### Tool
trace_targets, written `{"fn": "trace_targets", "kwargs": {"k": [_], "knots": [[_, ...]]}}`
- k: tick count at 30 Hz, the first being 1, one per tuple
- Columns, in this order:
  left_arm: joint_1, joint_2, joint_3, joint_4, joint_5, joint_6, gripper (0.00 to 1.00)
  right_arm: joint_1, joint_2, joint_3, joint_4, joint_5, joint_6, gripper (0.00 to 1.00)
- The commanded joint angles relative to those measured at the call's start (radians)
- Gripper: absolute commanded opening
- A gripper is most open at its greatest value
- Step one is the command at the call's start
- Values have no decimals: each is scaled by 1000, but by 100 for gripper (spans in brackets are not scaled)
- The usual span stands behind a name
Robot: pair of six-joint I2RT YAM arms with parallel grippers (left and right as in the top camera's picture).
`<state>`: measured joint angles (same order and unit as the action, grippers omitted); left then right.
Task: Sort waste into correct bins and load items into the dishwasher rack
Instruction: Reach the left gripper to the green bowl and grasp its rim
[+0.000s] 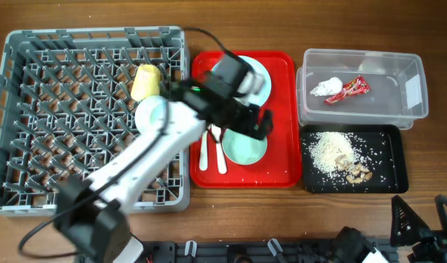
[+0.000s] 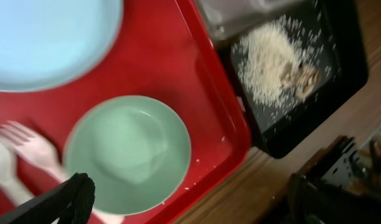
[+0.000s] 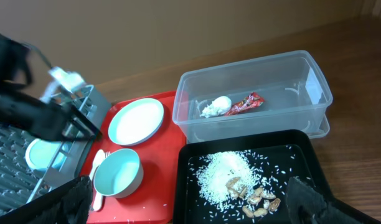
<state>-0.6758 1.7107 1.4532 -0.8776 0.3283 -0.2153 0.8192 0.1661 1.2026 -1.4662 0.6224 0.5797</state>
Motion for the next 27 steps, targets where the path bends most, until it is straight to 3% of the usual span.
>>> {"fn": "trace_targets", "kwargs": {"k": [1, 6, 10, 13, 18, 20, 24, 27], "knots": [[-83, 107, 4, -1, -37, -43, 100, 0, -12, 0, 2, 13, 7, 100], [-145, 192, 4, 2, -135, -115, 100, 0, -12, 0, 2, 13, 7, 100], [-186, 209, 4, 3, -152, -120, 76, 0, -12, 0, 2, 13, 7, 100], [-217, 217, 4, 3, -263, -187, 76, 0, -12, 0, 2, 13, 7, 100], [-260, 240, 3, 7, -371, -242, 54, 0, -12, 0, 2, 13, 7, 100], [-277, 257, 3, 15, -372, -242, 53, 0, -12, 0, 2, 13, 7, 100], [-292, 284, 3, 27, -400, -243, 37, 0, -12, 0, 2, 13, 7, 100], [-292, 289, 3, 31, -441, -246, 33, 0, -12, 0, 2, 13, 7, 100]]}}
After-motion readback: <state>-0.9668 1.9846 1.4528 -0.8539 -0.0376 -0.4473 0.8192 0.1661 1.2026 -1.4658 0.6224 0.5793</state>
